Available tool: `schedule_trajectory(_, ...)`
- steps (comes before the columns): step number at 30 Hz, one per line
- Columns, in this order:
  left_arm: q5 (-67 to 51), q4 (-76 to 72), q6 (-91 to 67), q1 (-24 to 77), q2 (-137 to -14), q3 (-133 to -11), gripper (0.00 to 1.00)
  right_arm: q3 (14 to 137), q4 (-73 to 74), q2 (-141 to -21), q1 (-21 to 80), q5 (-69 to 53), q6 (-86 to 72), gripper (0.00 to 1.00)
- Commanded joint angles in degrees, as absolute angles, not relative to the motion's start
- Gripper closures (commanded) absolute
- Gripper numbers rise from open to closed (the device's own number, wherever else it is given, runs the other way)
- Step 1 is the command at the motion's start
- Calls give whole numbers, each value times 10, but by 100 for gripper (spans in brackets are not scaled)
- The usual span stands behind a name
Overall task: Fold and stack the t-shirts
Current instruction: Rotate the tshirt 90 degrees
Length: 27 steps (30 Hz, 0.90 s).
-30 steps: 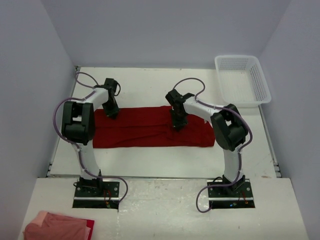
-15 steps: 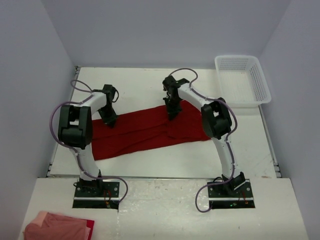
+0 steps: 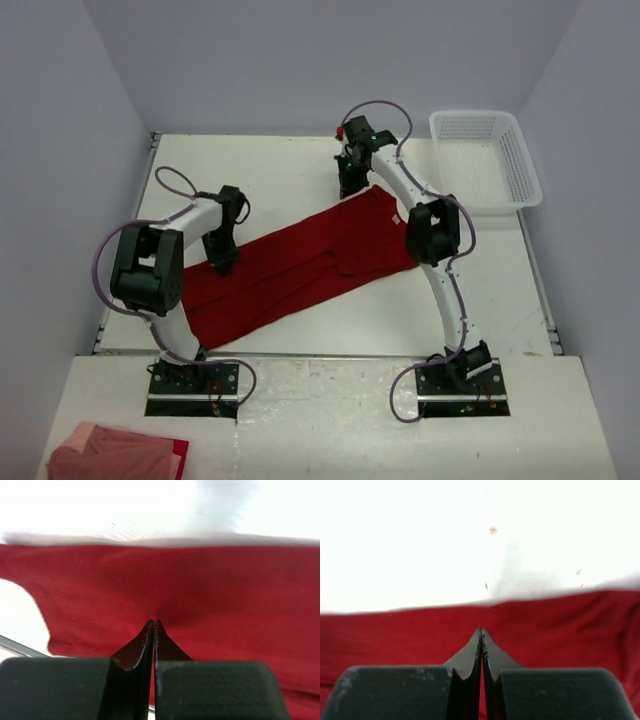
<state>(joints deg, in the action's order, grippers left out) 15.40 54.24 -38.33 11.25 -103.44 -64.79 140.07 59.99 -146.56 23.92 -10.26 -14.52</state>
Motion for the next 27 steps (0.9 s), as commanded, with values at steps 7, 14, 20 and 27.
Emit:
schedule_trajectory(7, 161, 447, -310, 195, -870, -801, 100, 1363, 458, -1148, 240, -45, -120, 100)
schedule_trajectory(14, -330, 289, -216, 208, -1050, -955, 100, 1297, 632, -940, 240, 112, -177, 100)
schedule_trajectory(20, -483, 242, -177, 239, -1205, -1050, 100, 1077, 629, -722, 241, 122, -215, 100)
schedule_trajectory(27, -572, 243, -149, 255, -1323, -1135, 100, 945, 657, -642, 242, 119, -211, 100)
